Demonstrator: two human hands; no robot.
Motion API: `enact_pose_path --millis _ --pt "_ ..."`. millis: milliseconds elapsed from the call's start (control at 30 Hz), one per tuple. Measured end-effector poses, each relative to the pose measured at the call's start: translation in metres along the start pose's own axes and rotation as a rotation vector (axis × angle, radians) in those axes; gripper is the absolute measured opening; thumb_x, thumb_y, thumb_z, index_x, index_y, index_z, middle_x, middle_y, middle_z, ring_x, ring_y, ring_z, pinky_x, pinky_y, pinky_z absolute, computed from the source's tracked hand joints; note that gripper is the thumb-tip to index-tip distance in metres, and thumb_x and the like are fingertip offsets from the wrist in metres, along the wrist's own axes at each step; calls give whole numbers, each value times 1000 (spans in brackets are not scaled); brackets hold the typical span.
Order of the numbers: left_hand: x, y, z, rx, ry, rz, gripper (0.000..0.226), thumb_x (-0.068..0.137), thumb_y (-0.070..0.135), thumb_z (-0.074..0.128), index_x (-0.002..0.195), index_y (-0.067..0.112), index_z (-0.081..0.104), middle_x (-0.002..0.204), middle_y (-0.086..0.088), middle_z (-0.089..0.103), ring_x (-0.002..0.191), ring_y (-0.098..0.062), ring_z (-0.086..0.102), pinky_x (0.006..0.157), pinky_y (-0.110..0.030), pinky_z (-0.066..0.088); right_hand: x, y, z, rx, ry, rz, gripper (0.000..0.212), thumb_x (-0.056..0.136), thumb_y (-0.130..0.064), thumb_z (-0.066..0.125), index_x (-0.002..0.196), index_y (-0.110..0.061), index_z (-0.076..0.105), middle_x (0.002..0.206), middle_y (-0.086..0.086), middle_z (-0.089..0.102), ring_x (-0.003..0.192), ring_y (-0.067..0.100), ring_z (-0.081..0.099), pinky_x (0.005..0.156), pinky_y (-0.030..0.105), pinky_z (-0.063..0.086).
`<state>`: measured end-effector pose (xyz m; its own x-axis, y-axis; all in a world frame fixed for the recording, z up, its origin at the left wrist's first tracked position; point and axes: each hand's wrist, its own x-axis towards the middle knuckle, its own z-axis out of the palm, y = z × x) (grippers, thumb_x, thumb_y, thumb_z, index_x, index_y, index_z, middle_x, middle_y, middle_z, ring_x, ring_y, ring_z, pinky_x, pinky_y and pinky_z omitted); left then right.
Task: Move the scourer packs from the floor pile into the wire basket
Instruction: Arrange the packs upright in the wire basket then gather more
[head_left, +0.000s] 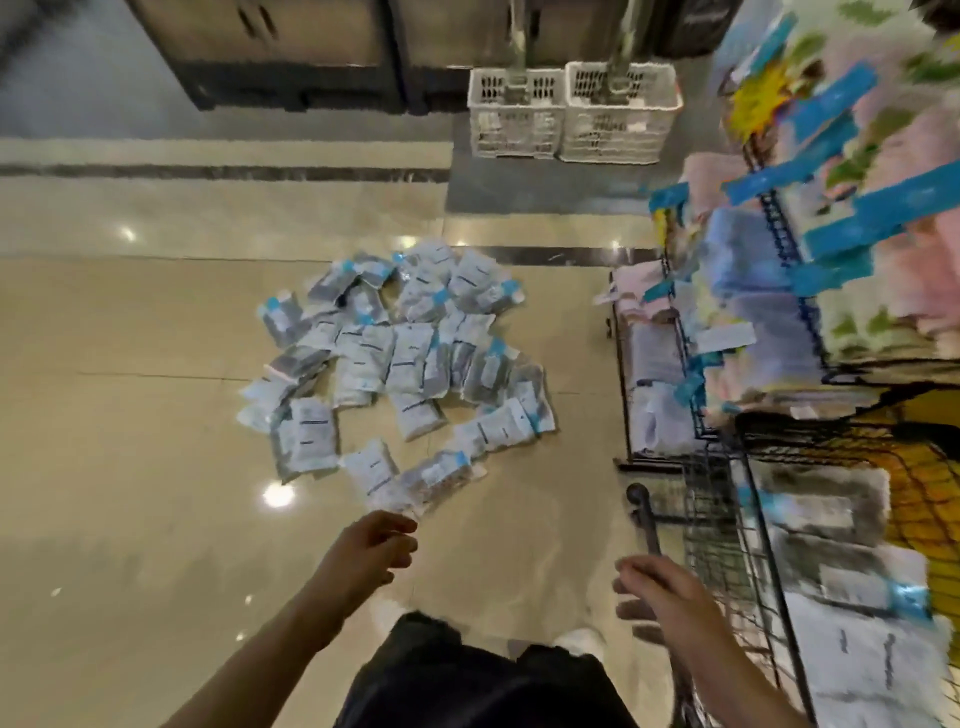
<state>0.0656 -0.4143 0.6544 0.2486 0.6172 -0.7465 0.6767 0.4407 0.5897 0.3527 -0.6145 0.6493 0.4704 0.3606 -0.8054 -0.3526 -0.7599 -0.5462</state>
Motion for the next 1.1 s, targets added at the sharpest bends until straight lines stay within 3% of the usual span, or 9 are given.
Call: enact_pose_path --millis 200,367,533,667,933,1100 --pt "-3 -81 -138 -99 118 -58 15 100 20 66 111 29 71 103 -4 78 100 -24 73 80 -33 56 0 -53 153 -200 -120 -97 9 103 -21 66 104 -19 75 97 6 80 84 25 73 73 35 53" --pt "-11 -141 -244 -231 296 -122 16 103 16 63 115 22 70 109 -4 76 103 -23 71 81 -33 54 -12 -89 289 -354 -254 -179 10 102 -14 64 106 -17 74 100 8 78 82 24 71 72 36 52" --pt "-17 -192 -303 -388 407 -207 13 103 19 63 113 22 71 107 -5 77 103 -25 72 85 -36 56 -21 -117 395 -526 -397 -224 11 102 -17 65 109 -20 72 102 5 77 93 29 74 69 29 55" --pt "-17 -225 -328 -496 438 -298 13 101 16 65 111 21 71 103 -7 78 98 -24 72 81 -36 53 -15 -132 462 -663 -430 -213 11 102 -19 64 108 -23 72 104 4 76 95 27 74 76 35 59" --pt "40 -230 -420 -470 401 -370 11 100 17 65 108 23 71 102 -7 76 98 -26 72 76 -32 52 35 -161 583 -822 -447 -202 9 103 -22 64 107 -26 71 103 -1 74 89 18 72 70 26 52" --pt "92 -187 -504 -386 357 -327 11 100 20 65 109 25 70 103 -4 76 98 -21 72 81 -33 54 67 -194 637 -814 -348 -108 11 102 -18 62 107 -23 71 100 3 75 86 22 72 76 36 59"
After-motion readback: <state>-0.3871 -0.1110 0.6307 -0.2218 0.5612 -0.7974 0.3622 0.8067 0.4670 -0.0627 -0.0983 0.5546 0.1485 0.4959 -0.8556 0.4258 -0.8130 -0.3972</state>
